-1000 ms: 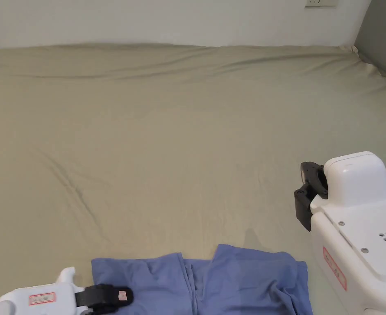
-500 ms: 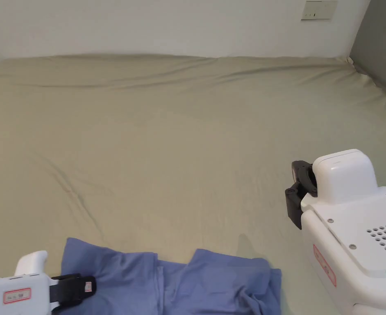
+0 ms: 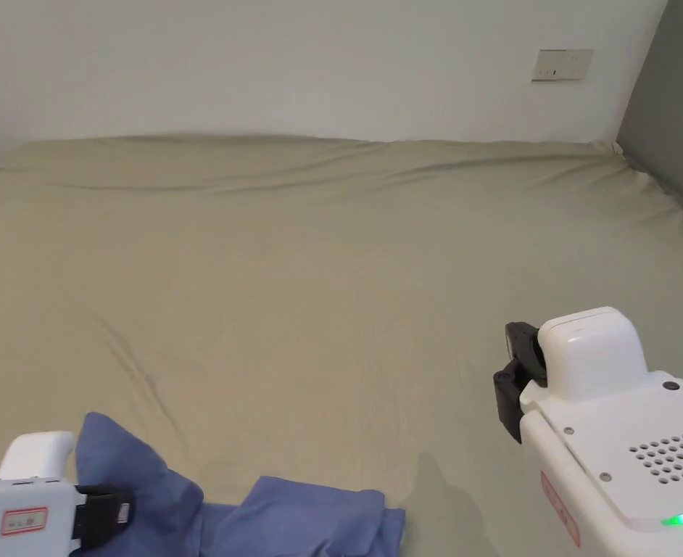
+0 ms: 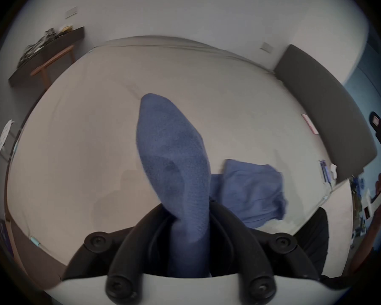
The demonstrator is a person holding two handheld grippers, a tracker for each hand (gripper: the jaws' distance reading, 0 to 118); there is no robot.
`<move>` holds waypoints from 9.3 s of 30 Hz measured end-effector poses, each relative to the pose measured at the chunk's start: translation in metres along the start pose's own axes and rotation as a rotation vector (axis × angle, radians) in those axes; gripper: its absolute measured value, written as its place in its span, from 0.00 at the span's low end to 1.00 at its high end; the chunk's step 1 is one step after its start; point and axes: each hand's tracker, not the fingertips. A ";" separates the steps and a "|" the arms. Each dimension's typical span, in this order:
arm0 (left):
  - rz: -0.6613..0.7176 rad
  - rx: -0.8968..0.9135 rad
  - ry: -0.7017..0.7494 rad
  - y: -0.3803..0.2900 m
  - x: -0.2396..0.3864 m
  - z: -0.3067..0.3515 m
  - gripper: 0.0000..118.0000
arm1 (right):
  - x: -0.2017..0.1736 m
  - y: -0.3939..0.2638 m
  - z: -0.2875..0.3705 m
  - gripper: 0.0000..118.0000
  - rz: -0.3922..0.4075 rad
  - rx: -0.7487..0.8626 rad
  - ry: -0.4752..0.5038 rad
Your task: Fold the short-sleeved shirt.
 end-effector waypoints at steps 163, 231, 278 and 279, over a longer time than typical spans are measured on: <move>-0.059 -0.083 0.866 -0.028 -0.362 0.017 0.86 | -0.165 -0.019 -0.102 0.00 0.069 -0.177 0.149; -0.320 0.957 0.247 -0.011 0.184 0.107 0.00 | -0.034 0.006 0.041 0.00 0.002 0.215 -0.015; -0.329 0.969 0.258 -0.011 0.186 0.113 0.99 | -0.024 0.037 0.030 1.00 -0.229 -0.098 -0.054; -0.329 0.969 0.260 -0.011 0.186 0.113 0.99 | -0.023 0.037 0.030 1.00 -0.228 -0.103 -0.050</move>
